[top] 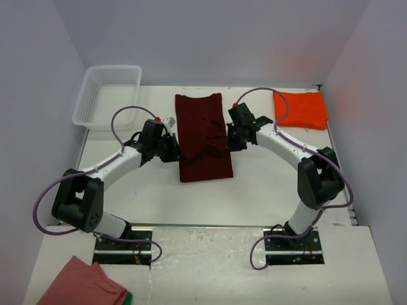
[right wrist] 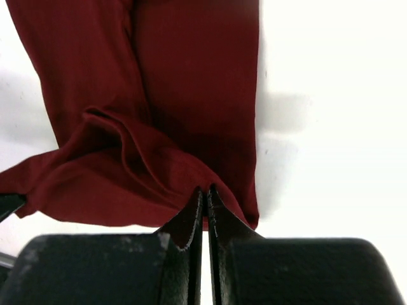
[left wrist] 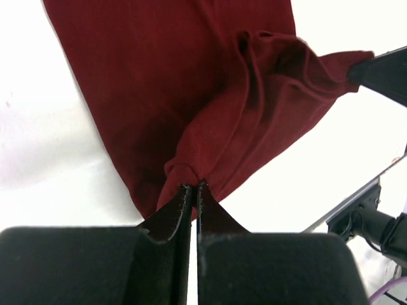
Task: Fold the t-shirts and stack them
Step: Fold the folded rectangular tshirt in 1/3 of the way
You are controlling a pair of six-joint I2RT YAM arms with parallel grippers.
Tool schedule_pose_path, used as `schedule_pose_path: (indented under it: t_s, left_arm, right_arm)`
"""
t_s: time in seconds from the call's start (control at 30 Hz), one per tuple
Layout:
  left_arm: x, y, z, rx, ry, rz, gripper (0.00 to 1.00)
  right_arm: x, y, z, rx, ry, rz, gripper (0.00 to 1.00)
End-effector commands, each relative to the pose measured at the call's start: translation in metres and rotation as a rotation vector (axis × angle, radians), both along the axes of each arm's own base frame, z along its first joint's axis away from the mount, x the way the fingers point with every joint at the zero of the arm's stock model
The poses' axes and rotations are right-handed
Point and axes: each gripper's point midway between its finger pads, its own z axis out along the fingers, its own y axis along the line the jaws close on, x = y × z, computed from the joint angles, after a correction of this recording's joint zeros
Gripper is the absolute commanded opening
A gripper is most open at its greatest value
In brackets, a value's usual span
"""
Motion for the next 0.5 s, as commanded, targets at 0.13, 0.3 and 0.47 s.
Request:
schedule_pose_path:
  t_s: [0.13,0.3,0.47]
  left_arm:
    - [0.041,-0.005,0.005,0.007,-0.020,-0.002,0.00]
    - [0.055,-0.001,0.006,0.017,-0.026,0.030,0.00]
    - [0.068,0.005,0.004,0.014,-0.025,0.076,0.00]
  right_arm:
    - [0.040,0.001,0.005,-0.001,-0.001,0.073,0.00]
    - [0.057,0.009,0.002,0.008,0.004,0.096,0.00]
    - [0.071,0.008,0.001,0.010,0.006,0.090,0.00]
